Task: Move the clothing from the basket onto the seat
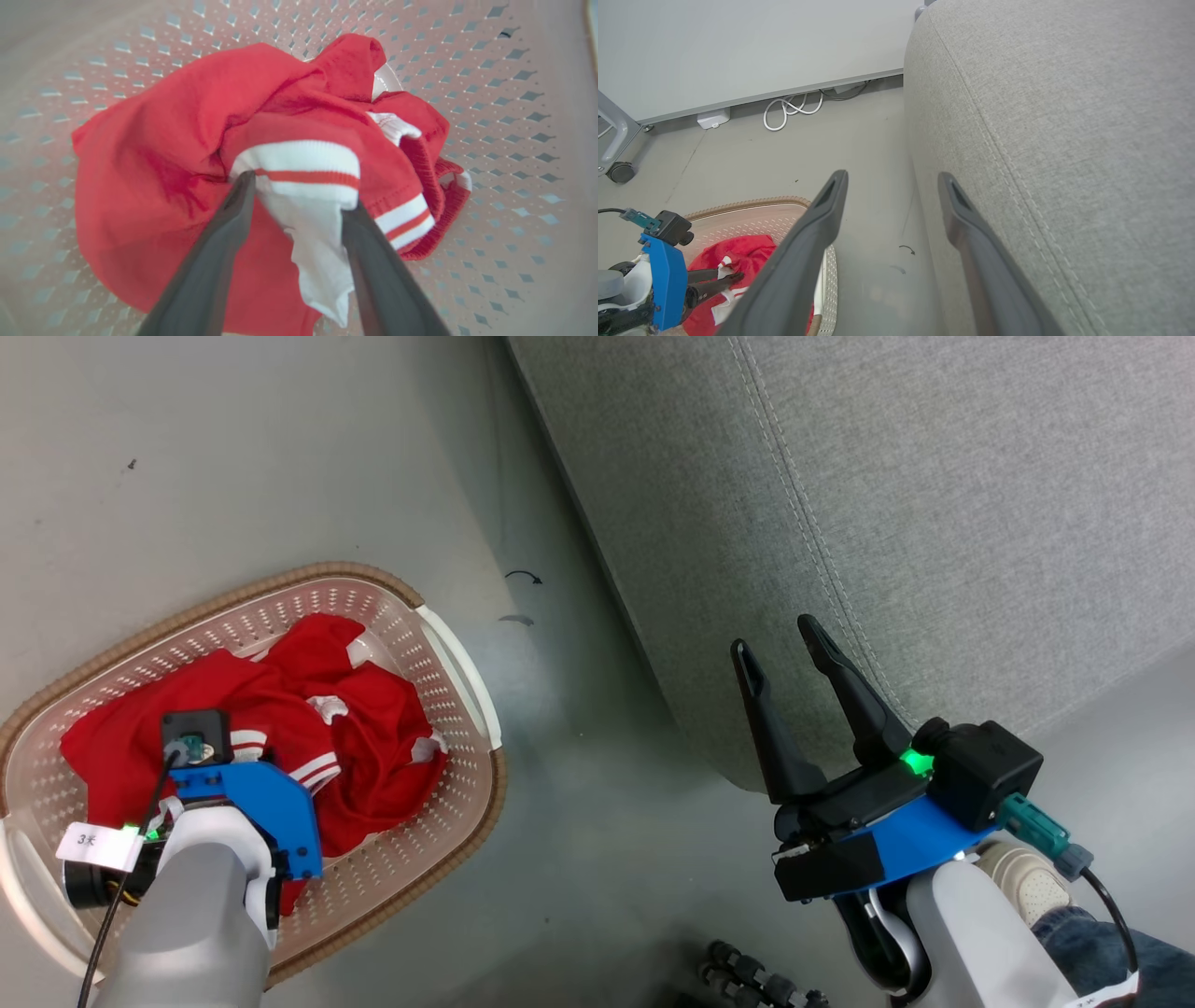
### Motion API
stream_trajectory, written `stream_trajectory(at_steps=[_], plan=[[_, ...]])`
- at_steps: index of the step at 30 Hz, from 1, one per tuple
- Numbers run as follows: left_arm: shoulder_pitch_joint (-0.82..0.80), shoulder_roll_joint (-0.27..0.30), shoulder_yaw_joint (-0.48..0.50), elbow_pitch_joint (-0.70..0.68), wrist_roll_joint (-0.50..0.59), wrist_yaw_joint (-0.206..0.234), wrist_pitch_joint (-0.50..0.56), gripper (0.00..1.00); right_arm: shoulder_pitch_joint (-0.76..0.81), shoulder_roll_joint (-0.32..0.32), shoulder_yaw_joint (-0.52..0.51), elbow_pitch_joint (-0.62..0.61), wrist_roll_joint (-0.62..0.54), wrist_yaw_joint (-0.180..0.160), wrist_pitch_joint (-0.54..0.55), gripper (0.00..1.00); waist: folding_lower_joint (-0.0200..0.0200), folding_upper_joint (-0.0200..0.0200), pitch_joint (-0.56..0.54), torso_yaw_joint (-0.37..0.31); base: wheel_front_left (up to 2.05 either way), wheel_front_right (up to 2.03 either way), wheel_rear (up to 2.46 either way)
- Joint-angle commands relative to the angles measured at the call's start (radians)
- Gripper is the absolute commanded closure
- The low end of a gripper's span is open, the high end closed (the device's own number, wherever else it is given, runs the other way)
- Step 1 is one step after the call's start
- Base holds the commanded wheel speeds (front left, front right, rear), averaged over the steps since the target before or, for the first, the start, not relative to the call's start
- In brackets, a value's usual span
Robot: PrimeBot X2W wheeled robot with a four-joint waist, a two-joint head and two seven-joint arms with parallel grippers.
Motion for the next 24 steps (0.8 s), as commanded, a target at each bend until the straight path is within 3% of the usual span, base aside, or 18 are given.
stream_trajectory(at_steps=[1, 16, 24], plan=[[-0.017, -0.005, 0.008, 0.012, -0.014, -0.001, 0.006, 1.00, 0.004, -0.001, -0.003, -0.005, 0.007, 0.000, -0.005, 0.00, -0.0002, 0.0000, 0.000, 0.000, 0.00, 0.00, 0.00], [-0.023, -0.006, -0.002, 0.040, -0.044, -0.031, -0.029, 1.00, -0.012, -0.001, 0.011, -0.002, 0.023, 0.000, -0.006, 0.00, -0.0002, 0.0000, -0.011, 0.003, 0.00, 0.00, 0.00], [-0.005, -0.042, -0.021, 0.044, -0.055, -0.082, -0.054, 1.00, -0.021, -0.001, 0.011, 0.021, 0.007, 0.000, -0.005, 0.00, -0.0002, 0.0000, -0.097, 0.067, 0.00, 0.00, 0.00]])
